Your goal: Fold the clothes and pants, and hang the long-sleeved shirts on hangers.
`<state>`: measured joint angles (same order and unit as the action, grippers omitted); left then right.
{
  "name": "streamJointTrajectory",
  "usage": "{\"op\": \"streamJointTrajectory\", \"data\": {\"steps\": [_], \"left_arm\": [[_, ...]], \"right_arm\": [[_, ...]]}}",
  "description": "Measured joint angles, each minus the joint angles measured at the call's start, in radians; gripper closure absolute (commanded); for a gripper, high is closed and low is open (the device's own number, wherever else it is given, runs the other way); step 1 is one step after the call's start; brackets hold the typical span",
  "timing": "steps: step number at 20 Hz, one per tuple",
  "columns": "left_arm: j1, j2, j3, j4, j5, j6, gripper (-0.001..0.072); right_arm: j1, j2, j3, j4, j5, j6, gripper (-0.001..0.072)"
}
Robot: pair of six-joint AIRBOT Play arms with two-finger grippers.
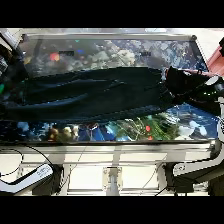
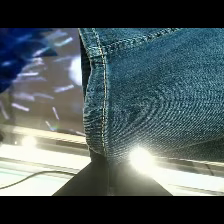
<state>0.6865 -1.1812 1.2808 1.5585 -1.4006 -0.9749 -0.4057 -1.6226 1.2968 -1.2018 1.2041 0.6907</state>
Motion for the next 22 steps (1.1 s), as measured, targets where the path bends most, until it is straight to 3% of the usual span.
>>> {"op": "streamJointTrajectory", "data": {"steps": [3,4,5,6,7,14,18,22], "left_arm": [[0.0,0.0,0.0,0.0,-0.005,-0.019,0.0677],[0.0,0.0,0.0,0.001,-0.005,-0.022,0.0677],[0.0,0.0,0.0,0.001,-0.006,-0.024,0.0678],[0.001,-0.001,0.0,0.002,-0.007,-0.026,0.0678],[0.003,-0.003,0.0,0.005,-0.011,-0.027,0.0679],[0.143,-0.019,-0.003,-0.079,-0.073,-0.019,0.0679],[0.256,-0.018,-0.004,-0.228,-0.06,0.007,0.0678],[0.282,-0.023,-0.021,-0.296,-0.042,0.016,0.0678]], "right_arm": [[0.016,-0.034,0.0,0.041,0.043,-0.026,0.0259],[0.019,-0.043,0.0,0.049,0.064,-0.033,0.031],[0.022,-0.051,0.0,0.054,0.09,-0.037,0.0421],[0.023,-0.058,0.0,0.06,0.115,-0.04,0.0593],[0.024,-0.062,0.0,0.064,0.144,-0.04,0.0677],[-0.047,-0.009,0.0,0.085,0.349,0.021,0.0679],[-0.175,0.1,-0.005,0.104,0.401,0.073,0.0679],[-0.288,0.208,-0.042,0.125,0.412,0.1,0.068]]}}
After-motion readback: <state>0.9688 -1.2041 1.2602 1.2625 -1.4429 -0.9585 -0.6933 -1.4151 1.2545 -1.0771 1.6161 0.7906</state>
